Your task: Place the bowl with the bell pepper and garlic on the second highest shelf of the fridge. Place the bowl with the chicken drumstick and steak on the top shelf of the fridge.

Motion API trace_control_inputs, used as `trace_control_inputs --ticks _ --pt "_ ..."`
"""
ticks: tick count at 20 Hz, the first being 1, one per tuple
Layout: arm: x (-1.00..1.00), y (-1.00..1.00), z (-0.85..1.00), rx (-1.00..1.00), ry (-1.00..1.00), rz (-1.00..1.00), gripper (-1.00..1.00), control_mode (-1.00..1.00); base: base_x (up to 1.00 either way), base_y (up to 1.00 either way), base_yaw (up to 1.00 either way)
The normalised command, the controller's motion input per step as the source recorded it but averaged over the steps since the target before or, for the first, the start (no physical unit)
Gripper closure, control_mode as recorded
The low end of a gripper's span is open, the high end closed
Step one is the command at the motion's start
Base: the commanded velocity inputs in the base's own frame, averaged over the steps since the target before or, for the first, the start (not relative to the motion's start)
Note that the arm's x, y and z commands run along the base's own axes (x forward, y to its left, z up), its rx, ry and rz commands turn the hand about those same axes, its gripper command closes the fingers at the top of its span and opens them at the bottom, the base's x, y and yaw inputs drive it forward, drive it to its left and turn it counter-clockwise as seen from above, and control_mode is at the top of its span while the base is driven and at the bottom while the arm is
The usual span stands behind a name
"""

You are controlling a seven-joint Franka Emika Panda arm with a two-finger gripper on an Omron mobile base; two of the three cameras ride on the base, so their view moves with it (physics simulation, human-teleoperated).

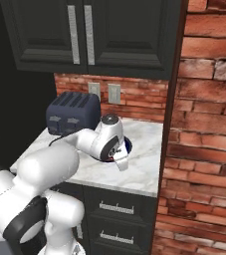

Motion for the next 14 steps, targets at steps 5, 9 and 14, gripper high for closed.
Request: trace_control_inputs --ticks 5,9,14 --pt "0.4 0.0 -0.36 0.0 0.04 0.0 -1.0 -1.0 0.0 0.0 0.0" --pt "0.44 0.0 -0.29 0.0 0.04 0.0 -1.0 -1.0 0.0 0.0 0.0" --pt "0.43 0.0 -0.22 0.0 0.05 0.0 -1.0 -1.0 0.0 0.0 0.0"
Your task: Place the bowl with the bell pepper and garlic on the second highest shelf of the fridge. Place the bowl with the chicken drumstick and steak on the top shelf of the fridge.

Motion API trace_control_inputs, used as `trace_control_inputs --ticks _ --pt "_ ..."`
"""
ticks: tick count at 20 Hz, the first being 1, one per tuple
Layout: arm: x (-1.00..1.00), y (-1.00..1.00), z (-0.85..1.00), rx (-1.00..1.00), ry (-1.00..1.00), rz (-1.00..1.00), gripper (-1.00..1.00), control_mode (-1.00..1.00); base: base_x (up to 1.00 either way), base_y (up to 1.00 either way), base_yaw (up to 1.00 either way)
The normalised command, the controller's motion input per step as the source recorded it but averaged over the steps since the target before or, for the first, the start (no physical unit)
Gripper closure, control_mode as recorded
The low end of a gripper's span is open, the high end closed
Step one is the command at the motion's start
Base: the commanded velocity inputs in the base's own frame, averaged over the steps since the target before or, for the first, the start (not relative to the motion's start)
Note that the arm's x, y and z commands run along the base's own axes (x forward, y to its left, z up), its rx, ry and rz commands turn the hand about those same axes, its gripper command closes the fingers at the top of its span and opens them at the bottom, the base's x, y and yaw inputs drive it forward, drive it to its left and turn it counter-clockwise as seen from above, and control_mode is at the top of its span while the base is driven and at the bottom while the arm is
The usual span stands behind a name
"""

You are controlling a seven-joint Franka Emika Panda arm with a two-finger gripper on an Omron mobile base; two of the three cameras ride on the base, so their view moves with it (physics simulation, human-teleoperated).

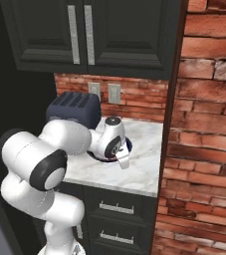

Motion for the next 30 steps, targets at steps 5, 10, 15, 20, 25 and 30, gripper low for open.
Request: trace_control_inputs --ticks 5,10,15,20,25,30 --pt "0.14 -0.06 -0.45 0.01 0.12 0.0 -1.0 -1.0 0.0 0.0 0.0" --pt "0.08 -0.13 -0.28 0.03 0.06 0.0 -1.0 -1.0 0.0 0.0 0.0" --pt "0.11 0.0 -0.01 0.01 0.0 0.0 1.0 -1.0 0.0 0.0 0.0" --pt "0.0 0.0 0.0 0.0 0.0 0.0 1.0 -1.0 0.0 0.0 0.0" --pt "-0.32 0.0 0.19 0.0 -0.13 0.0 1.0 -1.0 0.0 0.0 0.0" --pt "-0.51 0.24 0.77 0.0 -0.31 -0.01 1.0 -1.0 0.0 0.0 0.0"
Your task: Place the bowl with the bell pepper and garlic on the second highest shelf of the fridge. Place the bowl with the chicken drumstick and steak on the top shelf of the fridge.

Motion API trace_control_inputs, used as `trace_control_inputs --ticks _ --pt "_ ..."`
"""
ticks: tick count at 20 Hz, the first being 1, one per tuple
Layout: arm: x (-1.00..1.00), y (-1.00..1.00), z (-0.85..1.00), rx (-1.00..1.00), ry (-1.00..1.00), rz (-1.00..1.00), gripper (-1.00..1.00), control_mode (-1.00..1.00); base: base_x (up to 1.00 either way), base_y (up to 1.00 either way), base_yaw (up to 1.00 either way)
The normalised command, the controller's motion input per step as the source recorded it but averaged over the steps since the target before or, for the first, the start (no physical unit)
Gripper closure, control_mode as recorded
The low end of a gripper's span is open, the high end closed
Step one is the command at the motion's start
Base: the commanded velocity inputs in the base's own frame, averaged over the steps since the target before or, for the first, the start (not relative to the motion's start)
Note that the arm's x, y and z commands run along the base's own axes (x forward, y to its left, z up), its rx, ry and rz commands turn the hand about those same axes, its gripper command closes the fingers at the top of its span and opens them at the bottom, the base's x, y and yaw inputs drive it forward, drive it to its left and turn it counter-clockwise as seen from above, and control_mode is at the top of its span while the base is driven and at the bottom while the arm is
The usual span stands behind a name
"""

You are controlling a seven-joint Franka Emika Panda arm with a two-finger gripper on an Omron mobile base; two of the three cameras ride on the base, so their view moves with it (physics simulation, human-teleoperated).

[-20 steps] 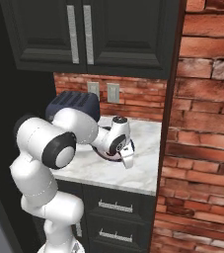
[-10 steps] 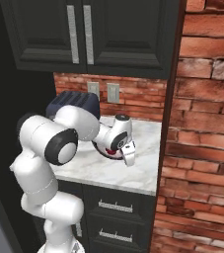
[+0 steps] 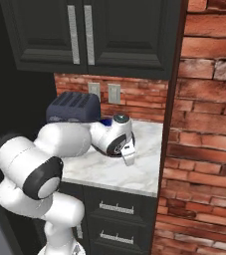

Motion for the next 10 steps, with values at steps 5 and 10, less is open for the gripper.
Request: trace_control_inputs --ticks 5,10 --pt "-0.52 0.51 1.0 -0.01 -0.25 -0.03 1.0 -1.0 0.0 0.0 0.0" --pt "-0.9 0.17 1.0 -0.1 -0.05 0.0 1.0 -1.0 0.0 0.0 0.0"
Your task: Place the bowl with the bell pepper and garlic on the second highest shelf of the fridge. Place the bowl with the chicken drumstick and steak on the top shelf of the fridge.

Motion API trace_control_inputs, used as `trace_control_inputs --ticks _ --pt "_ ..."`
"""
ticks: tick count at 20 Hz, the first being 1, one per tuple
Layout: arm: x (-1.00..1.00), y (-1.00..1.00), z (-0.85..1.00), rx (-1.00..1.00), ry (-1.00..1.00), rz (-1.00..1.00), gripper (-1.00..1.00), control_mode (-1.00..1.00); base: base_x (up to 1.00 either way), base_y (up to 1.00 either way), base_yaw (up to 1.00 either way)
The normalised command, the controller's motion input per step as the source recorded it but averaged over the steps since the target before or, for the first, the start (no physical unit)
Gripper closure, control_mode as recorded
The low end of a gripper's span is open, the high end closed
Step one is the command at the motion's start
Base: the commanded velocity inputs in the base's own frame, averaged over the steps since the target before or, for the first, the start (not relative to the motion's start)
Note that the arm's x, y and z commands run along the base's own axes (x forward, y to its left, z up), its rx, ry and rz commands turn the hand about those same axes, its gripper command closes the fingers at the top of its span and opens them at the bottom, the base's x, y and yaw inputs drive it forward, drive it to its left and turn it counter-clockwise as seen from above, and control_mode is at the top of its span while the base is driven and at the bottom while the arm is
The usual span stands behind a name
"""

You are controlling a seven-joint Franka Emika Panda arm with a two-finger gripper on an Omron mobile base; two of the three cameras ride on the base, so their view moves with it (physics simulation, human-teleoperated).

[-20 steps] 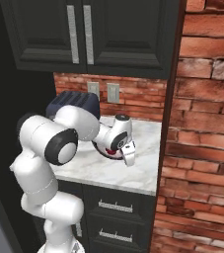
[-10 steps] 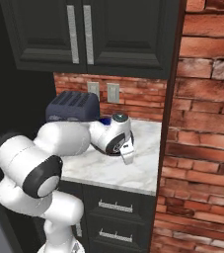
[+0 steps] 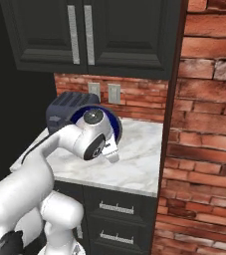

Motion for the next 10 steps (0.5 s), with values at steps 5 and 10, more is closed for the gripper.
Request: trace_control_inputs --ticks 5,10 --pt "-0.99 0.0 1.0 -0.15 0.12 0.0 1.0 -1.0 0.0 0.0 0.0" --pt "-0.65 0.25 0.95 -0.09 0.22 0.01 1.0 -1.0 0.0 0.0 0.0"
